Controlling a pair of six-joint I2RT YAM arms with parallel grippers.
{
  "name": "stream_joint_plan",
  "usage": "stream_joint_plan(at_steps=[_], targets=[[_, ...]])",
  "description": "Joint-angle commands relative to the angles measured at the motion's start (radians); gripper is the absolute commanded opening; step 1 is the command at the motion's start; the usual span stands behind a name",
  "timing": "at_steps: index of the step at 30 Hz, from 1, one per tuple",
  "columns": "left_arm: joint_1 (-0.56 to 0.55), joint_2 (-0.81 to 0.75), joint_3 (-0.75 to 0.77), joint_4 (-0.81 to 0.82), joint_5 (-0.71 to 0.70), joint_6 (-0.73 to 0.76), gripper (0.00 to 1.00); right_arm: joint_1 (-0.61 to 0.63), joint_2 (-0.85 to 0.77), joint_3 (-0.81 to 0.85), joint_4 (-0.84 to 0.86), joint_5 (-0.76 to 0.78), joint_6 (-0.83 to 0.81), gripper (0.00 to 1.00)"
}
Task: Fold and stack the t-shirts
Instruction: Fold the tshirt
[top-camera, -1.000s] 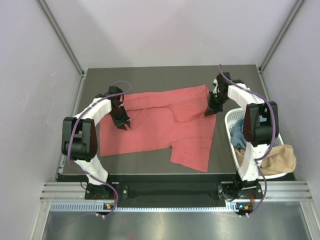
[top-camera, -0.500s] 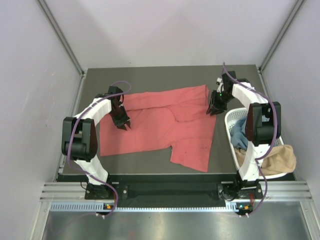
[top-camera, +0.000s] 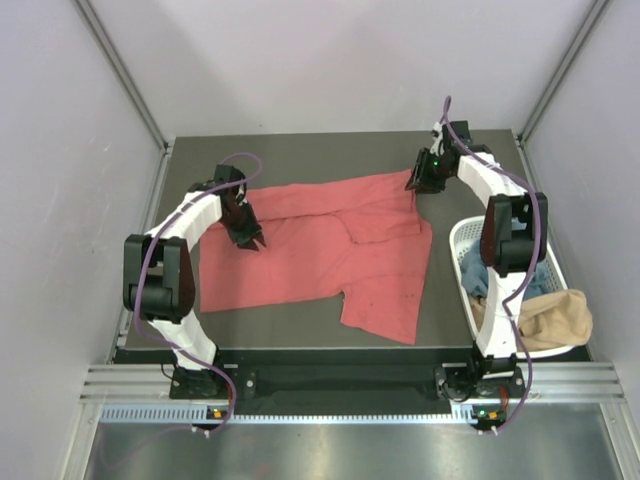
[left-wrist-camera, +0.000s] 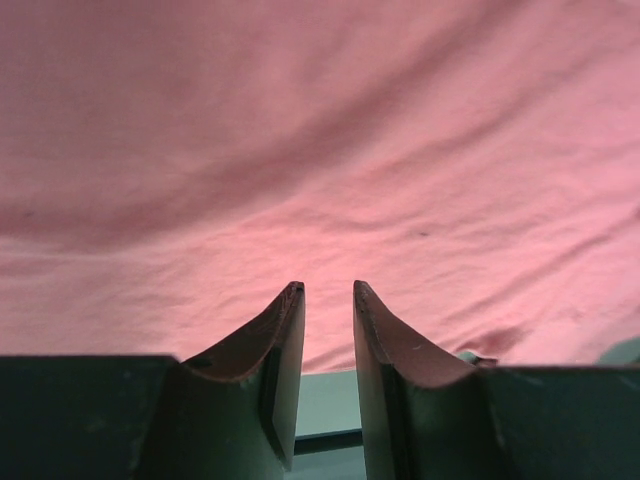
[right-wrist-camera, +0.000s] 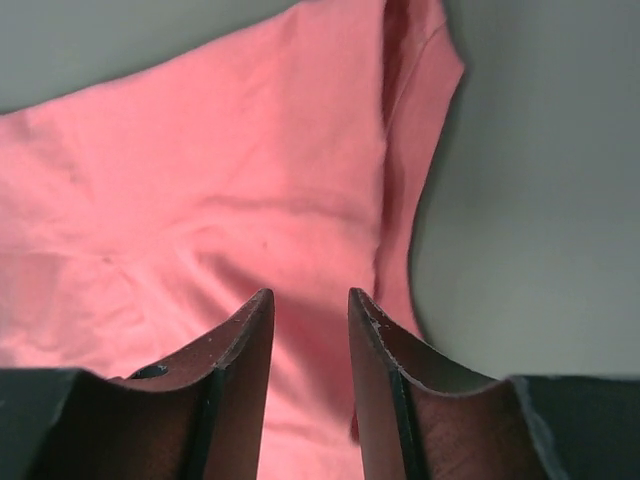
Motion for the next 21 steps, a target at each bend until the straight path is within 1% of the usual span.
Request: stream_joint_plan(at_steps=[1, 6, 9, 13, 18, 21], targets=[[-0.003, -0.027, -0.003, 0.079, 0.118, -0.014, 0.31, 0.003, 0.006, -0.012, 0.169, 0.046, -0.037, 0.37], [-0.042, -0.037, -0.014, 0.121, 0.161, -0.025, 0.31, 0.003, 0.052, 0.041, 0.261, 0.046, -0.023, 0.36], [-0.069, -0.034, -0.019, 0.165, 0.193, -0.047, 0.31, 0.0, 0.115, 0.127, 0.245, 0.057, -0.011, 0.36], [-0.143, -0.01, 0.001, 0.232, 0.23, -0.081, 0.31, -0.005, 0.175, 0.187, 0.24, 0.059, 0.009, 0.36], [-0.22, 0.039, 0.035, 0.363, 0.287, -0.162, 0.34, -0.01, 0.22, 0.219, 0.278, 0.051, 0.026, 0.36], [-0.249, 0.096, 0.067, 0.387, 0.29, -0.202, 0.38, -0.013, 0.243, 0.238, 0.284, 0.048, 0.028, 0.36]])
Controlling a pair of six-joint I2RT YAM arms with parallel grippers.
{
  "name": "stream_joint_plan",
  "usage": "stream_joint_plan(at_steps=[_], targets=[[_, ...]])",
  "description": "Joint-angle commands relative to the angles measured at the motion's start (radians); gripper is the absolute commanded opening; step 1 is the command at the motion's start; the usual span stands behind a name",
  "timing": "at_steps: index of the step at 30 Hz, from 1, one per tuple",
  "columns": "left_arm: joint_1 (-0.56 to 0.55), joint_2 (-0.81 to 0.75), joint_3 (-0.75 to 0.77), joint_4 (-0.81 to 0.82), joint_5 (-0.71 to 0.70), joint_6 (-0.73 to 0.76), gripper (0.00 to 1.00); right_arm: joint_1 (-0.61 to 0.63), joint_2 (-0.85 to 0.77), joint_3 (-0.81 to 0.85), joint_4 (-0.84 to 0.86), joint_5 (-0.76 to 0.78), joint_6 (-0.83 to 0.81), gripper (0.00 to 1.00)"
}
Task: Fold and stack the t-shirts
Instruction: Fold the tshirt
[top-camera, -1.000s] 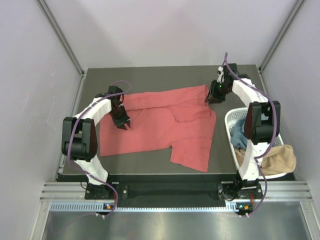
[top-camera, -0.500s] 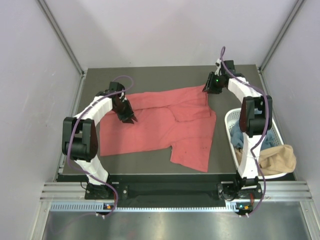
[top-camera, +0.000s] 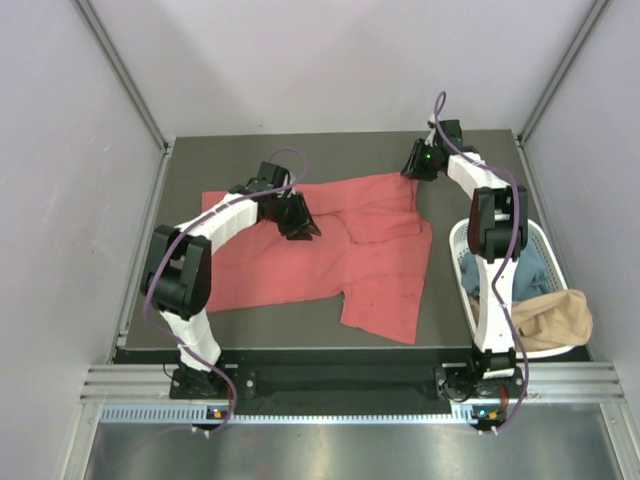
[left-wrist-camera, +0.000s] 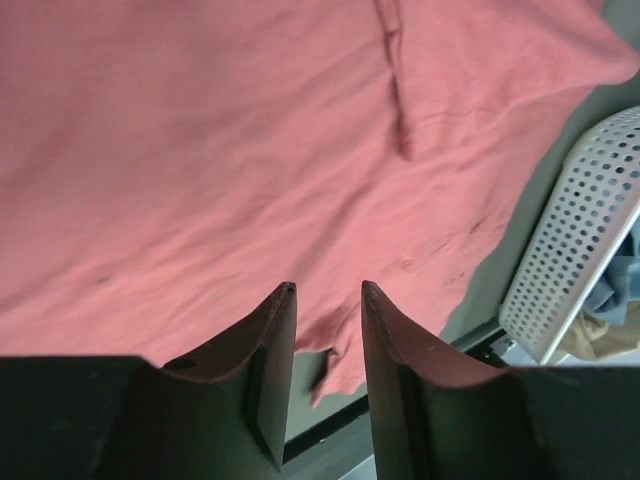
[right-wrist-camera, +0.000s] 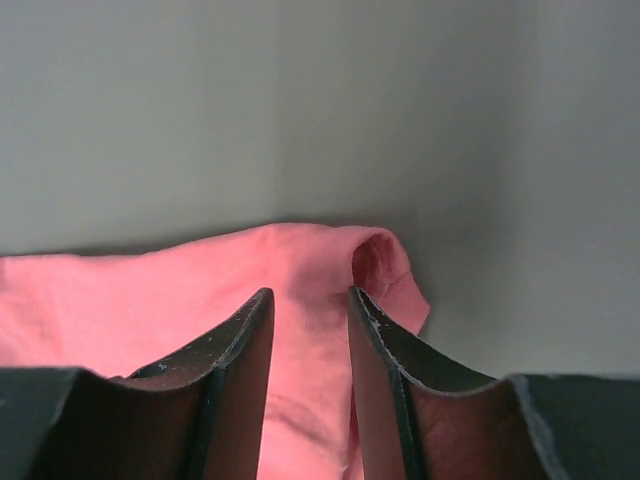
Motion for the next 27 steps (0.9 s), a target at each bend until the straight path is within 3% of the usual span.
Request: stream_joint_plan(at_steps=[1, 12, 27], targets=[[-0.041, 0.064, 0.056, 0.106, 0.042, -0.075, 0.38, -0.01, 0.018, 0.061, 0.061, -0.002, 0.008, 0.36], [-0.12, 0.224, 0.118, 0.251, 0.086, -0.21, 0.37, -0.037, 0.061, 0.084, 0.088, -0.009, 0.007, 0.34], [-0.166, 0.374, 0.221, 0.261, 0.112, -0.333, 0.36, -0.04, 0.105, 0.092, 0.094, -0.066, 0.036, 0.31]])
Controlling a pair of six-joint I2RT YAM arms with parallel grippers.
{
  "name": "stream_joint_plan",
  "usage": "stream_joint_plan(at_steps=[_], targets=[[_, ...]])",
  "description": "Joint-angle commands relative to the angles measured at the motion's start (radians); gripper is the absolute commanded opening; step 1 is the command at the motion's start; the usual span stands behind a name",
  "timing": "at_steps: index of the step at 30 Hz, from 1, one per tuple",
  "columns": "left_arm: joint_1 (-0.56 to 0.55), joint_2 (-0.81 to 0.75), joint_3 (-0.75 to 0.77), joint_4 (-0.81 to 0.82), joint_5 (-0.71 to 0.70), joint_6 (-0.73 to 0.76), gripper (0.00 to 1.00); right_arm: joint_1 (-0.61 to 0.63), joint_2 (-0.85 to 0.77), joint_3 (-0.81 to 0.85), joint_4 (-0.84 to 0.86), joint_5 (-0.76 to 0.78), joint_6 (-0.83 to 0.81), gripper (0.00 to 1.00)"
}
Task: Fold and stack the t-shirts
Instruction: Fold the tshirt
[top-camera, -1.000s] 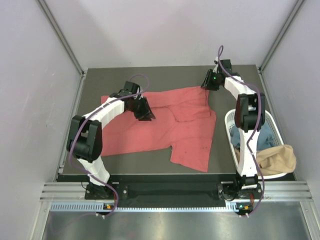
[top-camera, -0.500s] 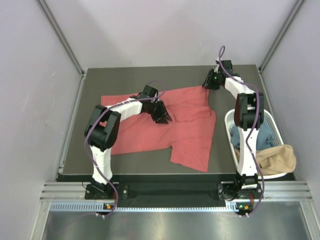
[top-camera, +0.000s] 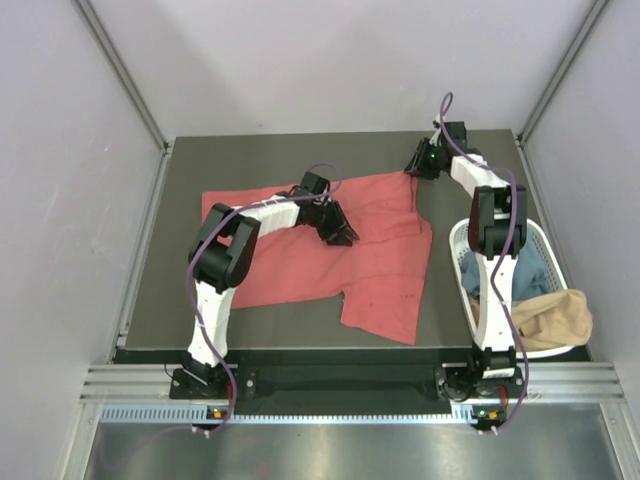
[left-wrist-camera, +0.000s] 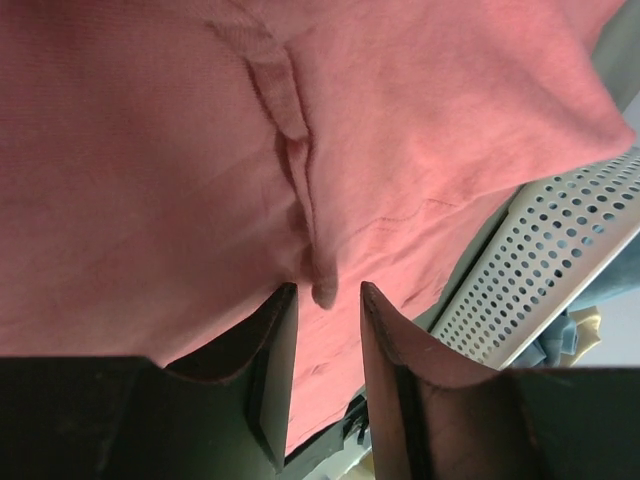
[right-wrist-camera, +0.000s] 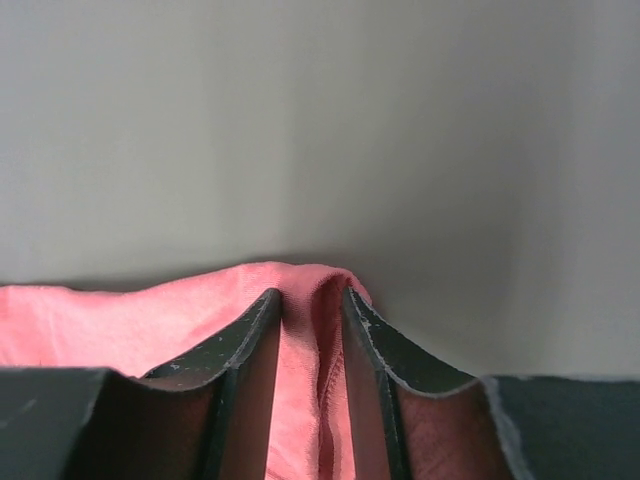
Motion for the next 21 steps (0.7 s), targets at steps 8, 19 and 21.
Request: stream_joint_plan(at_steps=[8, 19, 21], targets=[[-0.008, 0.044, 0.074, 0.003, 0.021, -0.037, 0.3, -0.006, 0.051, 0.053, 0.015, -0.022, 0.034, 0.27], [-0.009, 0.021, 0.087, -0.037, 0.038, -0.026, 0.0, -0.001, 0.043, 0.054, -0.008, -0.011, 0.054, 0.26], [-0.009, -0.016, 0.067, -0.043, 0.044, -0.032, 0.0, -0.003, 0.046, 0.068, -0.019, -0.008, 0.051, 0.26]])
